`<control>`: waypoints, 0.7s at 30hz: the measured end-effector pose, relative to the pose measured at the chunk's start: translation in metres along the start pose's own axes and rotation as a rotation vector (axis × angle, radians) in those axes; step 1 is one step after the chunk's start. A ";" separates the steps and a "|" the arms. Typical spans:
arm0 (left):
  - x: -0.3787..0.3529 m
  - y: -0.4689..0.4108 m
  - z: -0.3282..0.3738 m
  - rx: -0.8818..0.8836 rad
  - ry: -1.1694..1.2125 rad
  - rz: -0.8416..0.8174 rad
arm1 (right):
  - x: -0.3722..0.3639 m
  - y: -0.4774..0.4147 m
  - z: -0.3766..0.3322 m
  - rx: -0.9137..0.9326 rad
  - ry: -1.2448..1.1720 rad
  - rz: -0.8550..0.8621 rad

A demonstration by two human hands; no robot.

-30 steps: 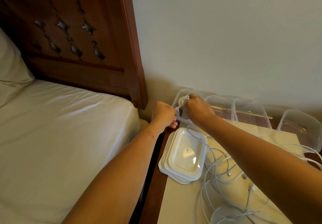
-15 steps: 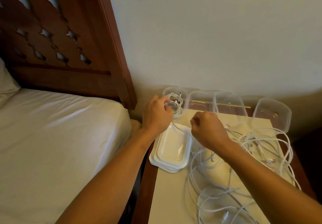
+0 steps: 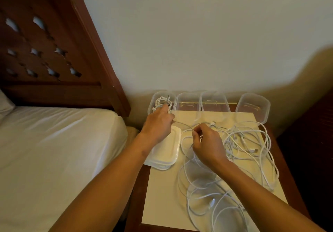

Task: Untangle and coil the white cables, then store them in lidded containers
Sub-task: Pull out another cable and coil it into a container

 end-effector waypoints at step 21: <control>0.142 0.016 0.094 0.145 1.403 0.047 | 0.052 -0.019 -0.018 0.164 -0.150 -0.119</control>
Point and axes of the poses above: each hand's wrist, its own y-axis away from the middle knuckle, its own x-axis out of the back of the hand, z = x × y, the point moved 10 cm from there along -y, towards the middle knuckle, and after that the axes turned 6 degrees about z, right-handed, at the moved point
